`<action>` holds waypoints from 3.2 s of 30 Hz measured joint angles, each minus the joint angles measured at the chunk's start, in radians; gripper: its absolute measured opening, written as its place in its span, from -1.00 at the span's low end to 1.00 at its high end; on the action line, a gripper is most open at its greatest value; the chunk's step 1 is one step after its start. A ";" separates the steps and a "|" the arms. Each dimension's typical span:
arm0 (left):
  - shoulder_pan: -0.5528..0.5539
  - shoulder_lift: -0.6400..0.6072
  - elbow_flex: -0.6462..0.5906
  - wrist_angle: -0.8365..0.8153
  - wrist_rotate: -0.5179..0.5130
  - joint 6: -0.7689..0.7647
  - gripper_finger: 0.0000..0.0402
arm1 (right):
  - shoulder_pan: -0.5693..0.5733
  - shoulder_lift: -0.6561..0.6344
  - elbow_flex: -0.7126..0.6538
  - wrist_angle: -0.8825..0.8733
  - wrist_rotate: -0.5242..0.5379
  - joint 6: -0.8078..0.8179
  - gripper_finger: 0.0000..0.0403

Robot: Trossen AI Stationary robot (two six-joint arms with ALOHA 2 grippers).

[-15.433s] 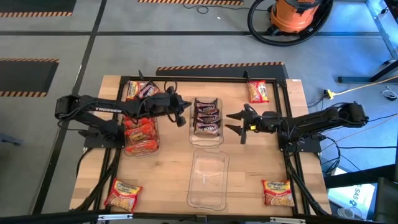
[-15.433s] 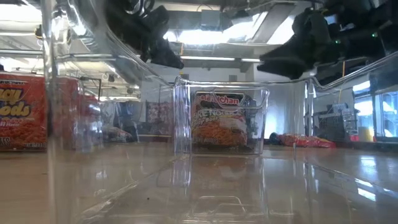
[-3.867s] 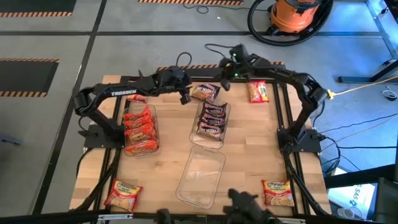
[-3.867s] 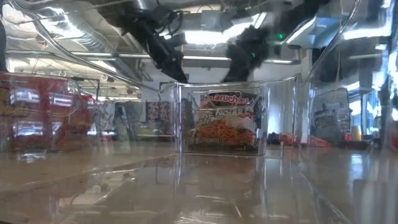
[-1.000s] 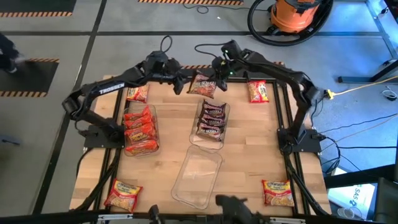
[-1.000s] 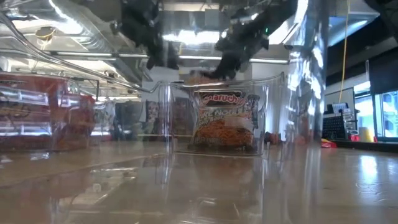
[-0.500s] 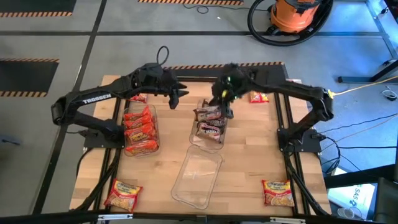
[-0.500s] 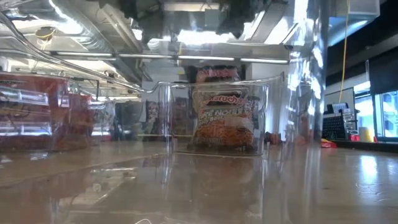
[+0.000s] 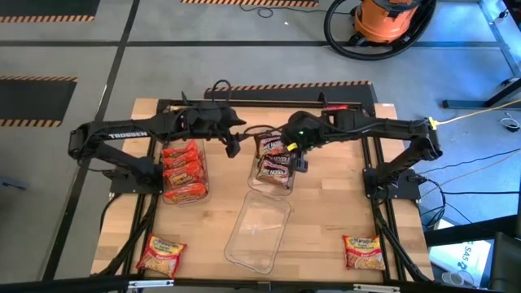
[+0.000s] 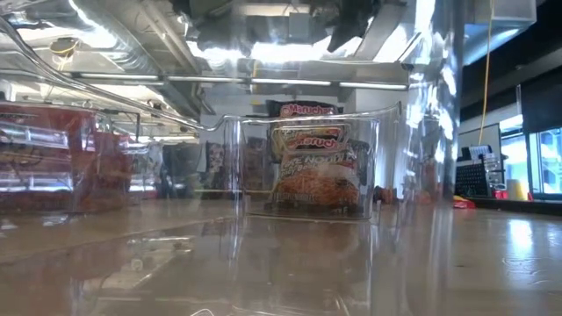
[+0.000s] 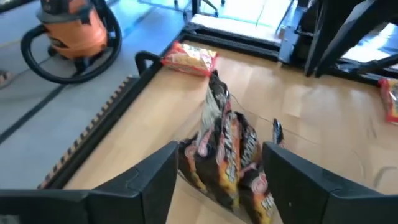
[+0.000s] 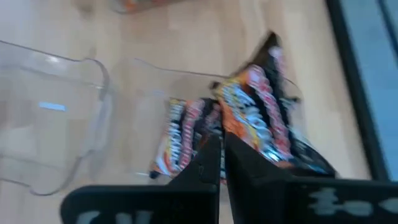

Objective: Sort Maruchan noodles
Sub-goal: Put the black noodle pack into the top right transparent bin

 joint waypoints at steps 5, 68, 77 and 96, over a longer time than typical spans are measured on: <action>0.036 0.072 0.000 0.084 0.073 0.021 0.31 | 0.000 -0.085 -0.104 0.033 0.051 0.026 -1.00; 0.088 0.703 0.624 -0.425 0.319 0.314 -0.81 | 0.001 -0.495 -1.197 1.042 0.005 0.296 -1.00; 0.014 0.588 0.624 -0.452 0.346 0.495 -0.81 | 0.001 -0.495 -1.197 1.042 0.005 0.296 -1.00; -0.115 0.717 0.622 -0.506 0.383 0.568 -0.80 | 0.000 -0.495 -1.196 1.041 0.005 0.295 -1.00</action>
